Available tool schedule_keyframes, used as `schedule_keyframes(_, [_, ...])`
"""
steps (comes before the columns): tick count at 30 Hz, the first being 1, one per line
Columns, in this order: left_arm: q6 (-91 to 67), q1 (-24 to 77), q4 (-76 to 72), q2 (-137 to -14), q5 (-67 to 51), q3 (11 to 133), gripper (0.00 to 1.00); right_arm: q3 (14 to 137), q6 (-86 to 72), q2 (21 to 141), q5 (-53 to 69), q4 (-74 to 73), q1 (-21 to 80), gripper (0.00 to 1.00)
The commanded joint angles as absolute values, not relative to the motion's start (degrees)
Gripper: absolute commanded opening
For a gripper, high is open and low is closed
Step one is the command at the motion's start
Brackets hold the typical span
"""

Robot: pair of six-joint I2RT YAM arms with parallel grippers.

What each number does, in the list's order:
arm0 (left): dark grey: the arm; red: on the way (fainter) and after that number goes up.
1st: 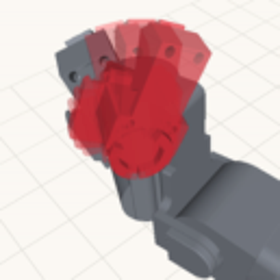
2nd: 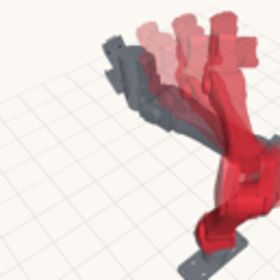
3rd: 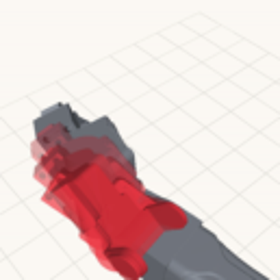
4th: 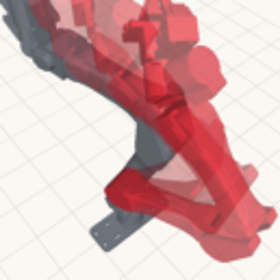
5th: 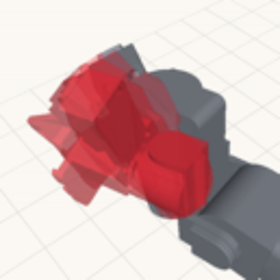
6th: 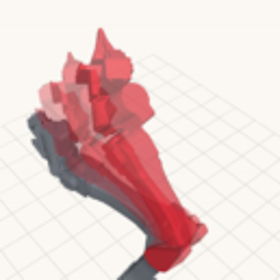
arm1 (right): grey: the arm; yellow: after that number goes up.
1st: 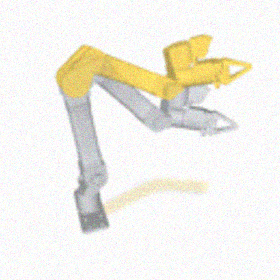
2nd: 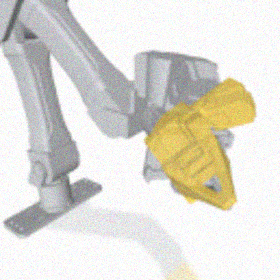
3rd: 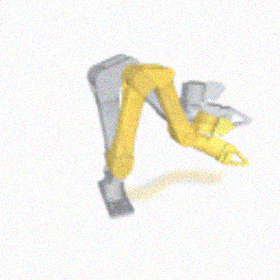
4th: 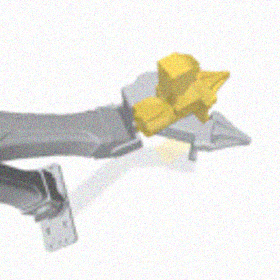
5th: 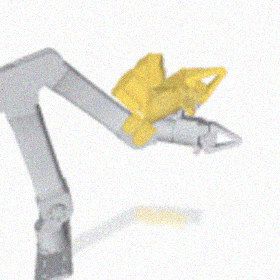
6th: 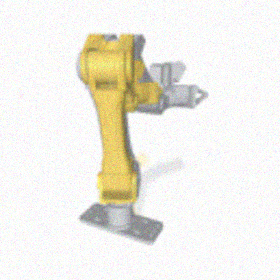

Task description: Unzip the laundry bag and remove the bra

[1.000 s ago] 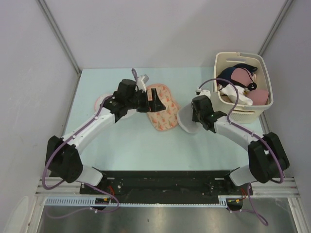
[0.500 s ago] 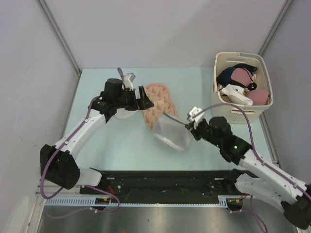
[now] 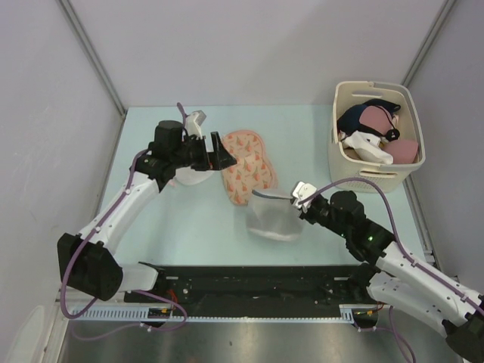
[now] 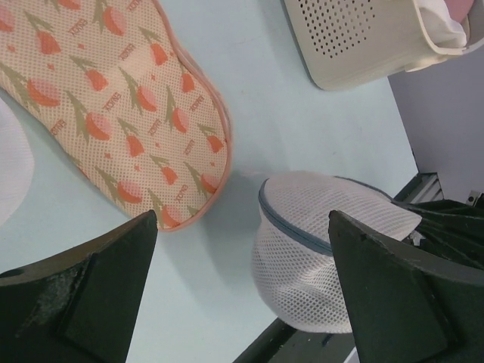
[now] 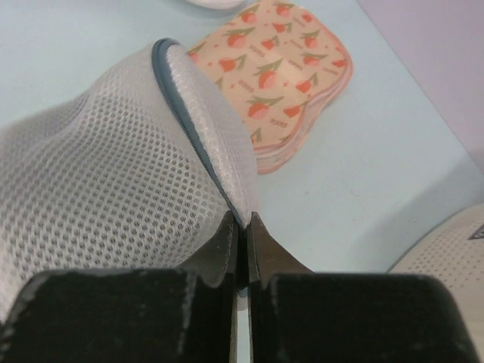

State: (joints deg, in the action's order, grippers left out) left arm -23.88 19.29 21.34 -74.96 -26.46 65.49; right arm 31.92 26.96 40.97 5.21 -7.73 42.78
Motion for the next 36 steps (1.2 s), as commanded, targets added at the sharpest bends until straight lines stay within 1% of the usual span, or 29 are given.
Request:
schedule_keyframes(1, [-22.24,18.9,22.06,-72.95,-28.74,67.15,1.0,32.69,25.41,41.48,-7.95,2.6,45.6,0.0])
schedule_keyframes(2, [-22.06,18.9,22.23,-72.86,-28.74,67.06,1.0,33.22,24.53,41.92,-18.79,3.51,46.49,0.0])
schedule_keyframes(4, [-22.06,18.9,22.5,-72.6,-28.65,66.97,1.0,34.45,22.69,42.36,-31.14,5.53,49.03,0.0])
schedule_keyframes(5, [-22.06,18.9,22.41,-72.34,-28.65,66.89,1.0,36.54,20.67,42.71,-40.68,5.28,49.83,0.0])
schedule_keyframes(7, [-22.06,18.9,22.24,-72.16,-28.48,66.8,1.0,40.23,19.43,44.37,-48.99,2.66,52.98,0.0])
schedule_keyframes(9, [-22.06,18.9,21.97,-72.33,-28.39,66.8,1.0,41.74,19.86,46.48,-54.73,2.98,55.8,0.0])
schedule_keyframes(10, [-22.15,18.9,21.8,-72.51,-28.21,66.8,1.0,42.44,21.17,49.45,-60.67,3.77,58.94,0.0])
schedule_keyframes(11, [-22.15,18.9,21.97,-72.86,-28.3,67.23,1.0,43.15,22.31,51.83,-64.13,7.0,60.19,0.0])
schedule_keyframes(12, [-22.06,18.9,22.32,-73.21,-28.82,67.58,1.0,43.94,22.5,54.12,-72.95,9.47,61.34,0.0])
schedule_keyframes(13, [-21.71,18.9,22.32,-73.21,-30.05,67.76,1.0,45.08,19.89,60.41,-78.34,11.84,61.78,0.0])
schedule_keyframes(14, [-21.71,18.9,21.98,-72.86,-30.23,67.5,1.0,50.31,16.38,63.69,-83.88,8.99,61.79,0.0])
schedule_keyframes(15, [-21.71,18.9,21.45,-72.43,-30.06,67.06,1.0,53.23,12.61,66.94,-92.98,5.75,62.05,0.0])
schedule_keyframes(16, [-21.71,18.9,20.92,-72.16,-29.1,66.63,1.0,55.18,11.0,70.63,-95.34,5.45,62.83,0.0])
schedule_keyframes(17, [-21.71,18.9,21.01,-71.9,-28.74,66.53,1.0,55.89,23.17,76.49,-97.45,22.59,64.58,0.0])
schedule_keyframes(19, [-21.71,18.9,21.79,-72.07,-28.39,66.71,1.0,55.9,44.54,83.55,-100.72,49.86,64.77,0.0])
schedule_keyframes(20, [-21.71,18.9,21.8,-72.24,-28.48,66.71,1.0,57.12,69.36,91.5,-100.72,80.55,64.95,0.0])
schedule_keyframes(21, [-21.8,18.9,22.06,-72.33,-28.48,66.71,1.0,59.3,76.65,94.97,-100.98,91.04,64.86,0.0])
schedule_keyframes(24, [-21.97,18.9,21.71,-71.72,-28.48,65.74,1.0,66.06,81.73,104.2,-100.9,90.7,65.56,0.0])
schedule_keyframes(27, [-21.19,18.9,22.32,-71.72,-27.86,65.57,1.0,70.82,82.96,108.79,-100.9,90.79,65.65,0.0])
schedule_keyframes(31, [-20.65,18.9,22.94,-71.11,-27.07,65.74,1.0,74.97,84.99,111.53,-100.9,90.88,65.22,0.0])
schedule_keyframes(36, [-20.39,18.81,23.29,-71.19,-25.76,66.0,1.0,75.32,86.75,111.62,-100.99,90.88,64.51,0.0])
